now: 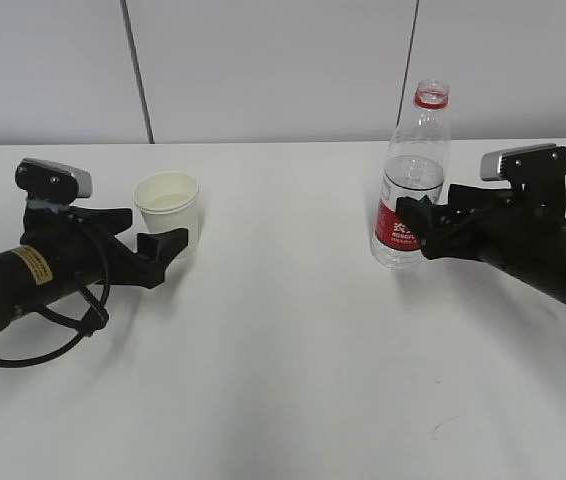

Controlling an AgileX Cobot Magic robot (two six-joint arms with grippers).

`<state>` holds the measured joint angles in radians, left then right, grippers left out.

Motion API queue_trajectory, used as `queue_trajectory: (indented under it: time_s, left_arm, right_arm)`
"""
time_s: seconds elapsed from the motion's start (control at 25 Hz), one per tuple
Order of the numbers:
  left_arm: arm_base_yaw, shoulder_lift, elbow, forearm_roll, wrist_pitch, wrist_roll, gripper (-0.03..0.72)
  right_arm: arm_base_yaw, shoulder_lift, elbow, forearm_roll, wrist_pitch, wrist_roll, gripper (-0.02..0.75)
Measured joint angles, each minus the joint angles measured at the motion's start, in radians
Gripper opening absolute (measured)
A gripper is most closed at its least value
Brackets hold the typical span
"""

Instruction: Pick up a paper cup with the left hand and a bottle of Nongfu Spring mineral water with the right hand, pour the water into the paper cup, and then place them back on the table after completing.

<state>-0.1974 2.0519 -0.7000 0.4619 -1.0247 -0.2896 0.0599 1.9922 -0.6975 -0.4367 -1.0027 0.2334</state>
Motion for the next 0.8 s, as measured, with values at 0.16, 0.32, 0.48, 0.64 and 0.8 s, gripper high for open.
queue_trajectory:
  time_s: [0.16, 0.32, 0.48, 0.64, 0.8]
  left_arm:
    - [0.0, 0.0, 0.0, 0.001, 0.0, 0.0, 0.581]
    - [0.0, -0.013, 0.0, 0.016, 0.006, 0.0, 0.581]
    - [0.0, -0.047, 0.018, 0.019, 0.005, 0.0, 0.581]
    - [0.0, -0.084, 0.046, 0.02, 0.011, 0.0, 0.581]
    - [0.0, -0.124, 0.05, 0.013, 0.058, 0.0, 0.581]
  right_arm:
    - [0.0, -0.049, 0.053, 0.006, -0.021, -0.006, 0.629]
    - [0.0, -0.108, 0.118, 0.017, -0.022, -0.015, 0.627]
    - [0.0, -0.171, 0.179, 0.062, -0.022, -0.032, 0.622]
    - [0.0, -0.23, 0.206, 0.081, -0.01, -0.051, 0.613]
    - [0.0, -0.291, 0.209, 0.084, 0.028, -0.053, 0.603]
